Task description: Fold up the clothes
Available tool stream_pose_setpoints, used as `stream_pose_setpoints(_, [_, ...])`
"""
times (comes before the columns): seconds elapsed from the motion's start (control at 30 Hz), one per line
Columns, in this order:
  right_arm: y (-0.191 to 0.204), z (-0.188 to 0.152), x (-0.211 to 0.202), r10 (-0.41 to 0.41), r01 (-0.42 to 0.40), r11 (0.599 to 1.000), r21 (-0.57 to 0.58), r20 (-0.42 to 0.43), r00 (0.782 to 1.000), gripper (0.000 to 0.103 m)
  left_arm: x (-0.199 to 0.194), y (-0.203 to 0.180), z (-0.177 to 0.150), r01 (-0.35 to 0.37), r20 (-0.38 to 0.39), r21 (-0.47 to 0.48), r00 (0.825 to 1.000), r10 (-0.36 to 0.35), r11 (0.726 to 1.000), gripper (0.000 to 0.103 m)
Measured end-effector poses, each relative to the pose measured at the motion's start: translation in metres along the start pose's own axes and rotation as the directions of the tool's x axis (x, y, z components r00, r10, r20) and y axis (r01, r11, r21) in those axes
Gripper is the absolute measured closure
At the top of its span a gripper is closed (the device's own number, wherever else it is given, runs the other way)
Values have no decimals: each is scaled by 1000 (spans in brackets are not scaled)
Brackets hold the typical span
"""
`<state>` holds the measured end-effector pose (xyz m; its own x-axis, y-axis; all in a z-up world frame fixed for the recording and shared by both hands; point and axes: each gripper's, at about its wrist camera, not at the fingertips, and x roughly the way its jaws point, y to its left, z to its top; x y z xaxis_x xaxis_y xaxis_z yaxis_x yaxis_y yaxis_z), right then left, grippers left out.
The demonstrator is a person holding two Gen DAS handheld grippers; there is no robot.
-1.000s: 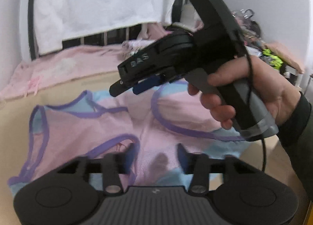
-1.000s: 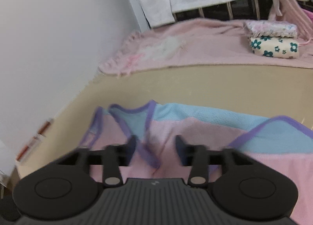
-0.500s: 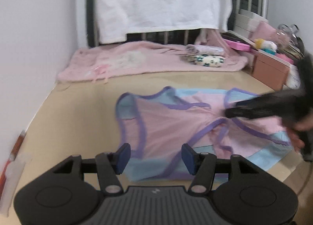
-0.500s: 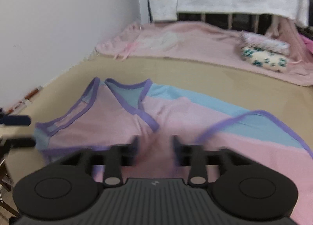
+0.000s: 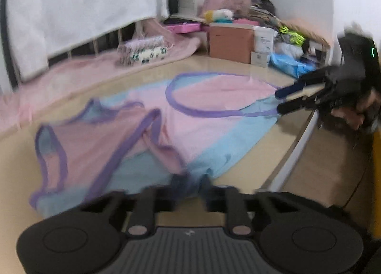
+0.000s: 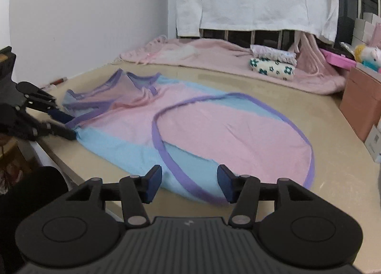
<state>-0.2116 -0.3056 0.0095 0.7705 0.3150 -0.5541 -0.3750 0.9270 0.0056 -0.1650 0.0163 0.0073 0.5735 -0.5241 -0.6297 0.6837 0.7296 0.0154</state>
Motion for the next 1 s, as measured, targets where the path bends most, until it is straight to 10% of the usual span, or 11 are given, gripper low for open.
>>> stream_pose_setpoints(0.1, [-4, -6, 8, 43, -43, 998, 41, -7, 999, 88, -9, 3, -7, -27, -8, -12, 1000, 27, 1000, 96])
stream_pose_setpoints(0.33, [-4, -15, -3, 40, -40, 999, 4, -9, 999, 90, -36, 16, -12, -42, 9, -43, 999, 43, 998, 84])
stream_pose_setpoints(0.47, [-2, -18, -13, 79, -79, 997, -8, 25, 997, 72, -28, 9, -5, -22, 30, 80, 999, 20, 997, 65])
stream_pose_setpoints(0.57, [4, -20, -7, 69, -68, 996, -53, 16, 998, 69, -14, 10, -6, 22, 8, 135, 1000, -23, 991, 66])
stream_pose_setpoints(0.67, [5, -22, -6, 62, -60, 995, -83, 22, 998, 85, -12, 18, -9, 70, 8, 136, 997, -71, 988, 99])
stream_pose_setpoints(1.0, [5, -17, -24, 44, -41, 994, -102, 29, 999, 100, -21, 37, 3, 187, -12, 155, 982, -187, 970, 102])
